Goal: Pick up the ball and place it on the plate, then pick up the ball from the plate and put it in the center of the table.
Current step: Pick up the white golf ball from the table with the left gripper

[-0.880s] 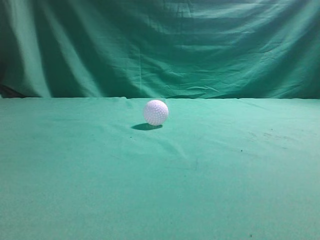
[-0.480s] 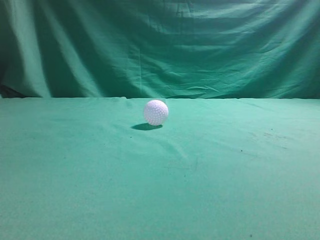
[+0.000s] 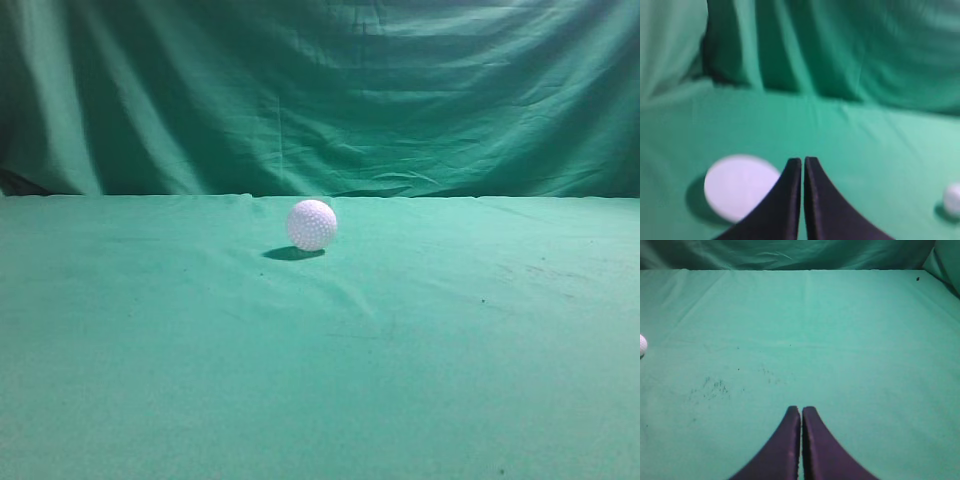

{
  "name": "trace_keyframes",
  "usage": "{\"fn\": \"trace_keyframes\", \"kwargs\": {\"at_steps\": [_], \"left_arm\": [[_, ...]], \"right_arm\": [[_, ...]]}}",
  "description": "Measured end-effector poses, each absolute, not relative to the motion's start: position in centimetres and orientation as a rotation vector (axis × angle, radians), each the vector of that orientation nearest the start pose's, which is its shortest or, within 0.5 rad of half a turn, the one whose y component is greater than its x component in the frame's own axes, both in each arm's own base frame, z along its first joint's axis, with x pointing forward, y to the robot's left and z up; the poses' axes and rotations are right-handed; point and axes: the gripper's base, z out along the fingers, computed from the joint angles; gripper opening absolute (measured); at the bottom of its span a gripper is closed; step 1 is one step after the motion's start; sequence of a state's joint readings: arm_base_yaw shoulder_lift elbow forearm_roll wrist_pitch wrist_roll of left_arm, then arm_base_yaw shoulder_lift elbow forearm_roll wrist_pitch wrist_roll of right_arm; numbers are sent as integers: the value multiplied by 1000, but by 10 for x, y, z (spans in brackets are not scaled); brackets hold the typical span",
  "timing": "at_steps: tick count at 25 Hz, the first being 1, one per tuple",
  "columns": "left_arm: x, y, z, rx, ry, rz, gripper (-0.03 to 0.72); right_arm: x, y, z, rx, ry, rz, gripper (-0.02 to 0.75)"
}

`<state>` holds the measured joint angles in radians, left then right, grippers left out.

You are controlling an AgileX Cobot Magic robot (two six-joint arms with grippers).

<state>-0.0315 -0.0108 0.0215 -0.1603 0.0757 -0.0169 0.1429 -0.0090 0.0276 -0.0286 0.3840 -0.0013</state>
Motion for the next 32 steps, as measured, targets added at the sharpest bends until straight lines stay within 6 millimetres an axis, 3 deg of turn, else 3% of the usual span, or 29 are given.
{"fn": "trace_keyframes", "kwargs": {"at_steps": [8, 11, 17, 24, 29, 32], "left_arm": [[55, 0, 219, -159, 1353, -209, 0], [54, -1, 225, -168, 1422, -239, 0], [59, -5, 265, -197, 1551, -305, 0], [74, -7, 271, -218, 1654, -322, 0], [93, -22, 299, 134, 1855, -243, 0], [114, -39, 304, 379, 1966, -292, 0]], "right_arm": [[52, 6, 170, -153, 1880, 69, 0], [52, 6, 170, -153, 1880, 69, 0], [52, 6, 170, -153, 1880, 69, 0], [52, 6, 170, -153, 1880, 69, 0], [52, 6, 170, -153, 1880, 69, 0], [52, 6, 170, -153, 1880, 69, 0]]}}
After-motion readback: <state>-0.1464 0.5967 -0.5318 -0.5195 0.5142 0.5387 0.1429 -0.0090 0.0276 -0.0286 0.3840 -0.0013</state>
